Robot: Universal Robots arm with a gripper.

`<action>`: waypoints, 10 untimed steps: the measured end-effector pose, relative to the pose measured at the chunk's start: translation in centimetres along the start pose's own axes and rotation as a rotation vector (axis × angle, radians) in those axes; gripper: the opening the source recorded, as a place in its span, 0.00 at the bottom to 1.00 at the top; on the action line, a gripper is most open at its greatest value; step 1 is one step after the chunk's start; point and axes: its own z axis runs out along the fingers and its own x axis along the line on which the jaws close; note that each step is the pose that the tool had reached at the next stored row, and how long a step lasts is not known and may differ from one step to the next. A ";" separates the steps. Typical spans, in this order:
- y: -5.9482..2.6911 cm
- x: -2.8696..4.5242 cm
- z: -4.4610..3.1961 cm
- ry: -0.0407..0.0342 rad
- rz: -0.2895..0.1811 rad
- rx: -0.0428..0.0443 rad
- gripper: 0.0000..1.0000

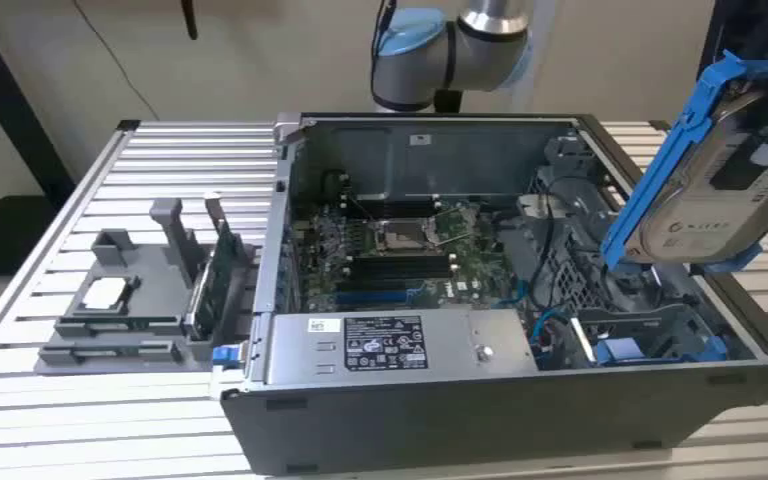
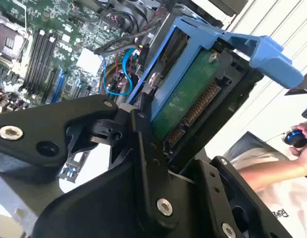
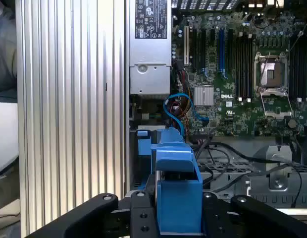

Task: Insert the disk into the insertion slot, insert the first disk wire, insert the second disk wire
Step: 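Insert the disk into the insertion slot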

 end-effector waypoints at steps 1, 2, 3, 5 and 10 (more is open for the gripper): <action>0.00 0.00 0.00 0.0000 0.000 0.0000 0.33; 0.00 0.00 0.00 0.0000 0.000 0.0000 0.33; 0.00 0.00 0.00 0.0000 0.000 0.0000 0.33; 0.00 0.00 0.01 0.0001 0.000 0.0000 0.33; -0.01 0.00 0.18 0.0000 0.000 0.0000 0.33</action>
